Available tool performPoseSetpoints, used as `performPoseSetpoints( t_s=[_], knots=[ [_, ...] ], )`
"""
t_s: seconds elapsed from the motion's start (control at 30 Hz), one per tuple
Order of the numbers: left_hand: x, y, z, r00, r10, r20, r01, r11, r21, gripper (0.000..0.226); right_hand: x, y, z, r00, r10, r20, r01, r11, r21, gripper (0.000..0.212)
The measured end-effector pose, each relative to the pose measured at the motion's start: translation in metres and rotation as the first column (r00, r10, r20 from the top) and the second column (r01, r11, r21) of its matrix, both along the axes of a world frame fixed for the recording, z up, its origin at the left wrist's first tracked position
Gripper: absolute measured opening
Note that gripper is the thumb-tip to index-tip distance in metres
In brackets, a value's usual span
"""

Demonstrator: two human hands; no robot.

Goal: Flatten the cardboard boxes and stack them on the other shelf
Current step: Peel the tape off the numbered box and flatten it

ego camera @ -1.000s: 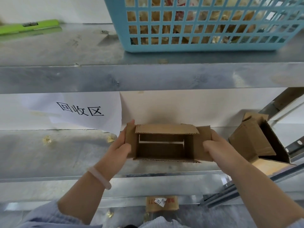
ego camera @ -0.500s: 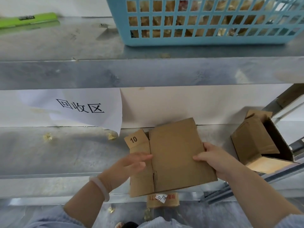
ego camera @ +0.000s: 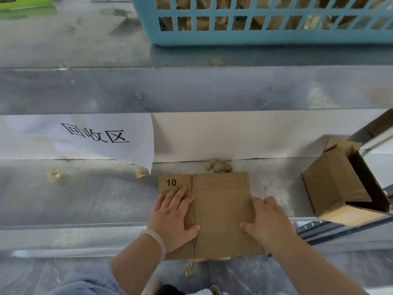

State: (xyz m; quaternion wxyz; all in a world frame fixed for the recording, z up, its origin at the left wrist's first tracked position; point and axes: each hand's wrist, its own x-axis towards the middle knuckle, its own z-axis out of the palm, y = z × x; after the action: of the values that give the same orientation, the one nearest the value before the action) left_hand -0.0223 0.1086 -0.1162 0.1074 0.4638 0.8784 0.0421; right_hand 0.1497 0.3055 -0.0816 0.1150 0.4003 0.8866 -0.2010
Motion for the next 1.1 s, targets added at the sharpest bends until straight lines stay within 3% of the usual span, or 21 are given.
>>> performPoseSetpoints(
  t_s=[0.1,0.2,0.3,0.67,0.87,1.1],
  knots=[
    [-0.003,0.001,-0.002,0.999,-0.023,-0.036,0.023,1.0,0.003,0.089,-0.009,0.001,-0.005,0.973,0.225,-0.057,-0.218,0.97,0.107,0.091],
    [-0.004,0.001,-0.003,0.998,-0.045,-0.048,0.046,0.999,0.029,0.09,-0.02,-0.002,-0.017,0.927,0.373,-0.045,-0.365,0.922,0.127,0.088],
    [-0.005,0.003,-0.009,0.997,-0.055,-0.047,0.056,0.998,0.007,0.095,-0.02,-0.004,-0.033,0.922,0.387,0.022,-0.386,0.91,0.15,0.093],
    [-0.005,0.002,-0.009,0.997,-0.067,-0.039,0.067,0.998,-0.001,0.092,-0.02,-0.006,-0.032,0.933,0.361,0.002,-0.355,0.917,0.184,0.097],
    [0.001,-0.009,-0.006,0.993,-0.116,-0.035,0.116,0.993,0.003,0.088,-0.014,-0.008,-0.028,0.925,0.378,-0.046,-0.359,0.906,0.225,0.082],
    [-0.003,-0.008,-0.011,0.996,-0.093,-0.013,0.092,0.995,-0.031,0.09,-0.021,0.001,-0.03,0.919,0.394,-0.027,-0.379,0.899,0.222,0.08]
  ],
)
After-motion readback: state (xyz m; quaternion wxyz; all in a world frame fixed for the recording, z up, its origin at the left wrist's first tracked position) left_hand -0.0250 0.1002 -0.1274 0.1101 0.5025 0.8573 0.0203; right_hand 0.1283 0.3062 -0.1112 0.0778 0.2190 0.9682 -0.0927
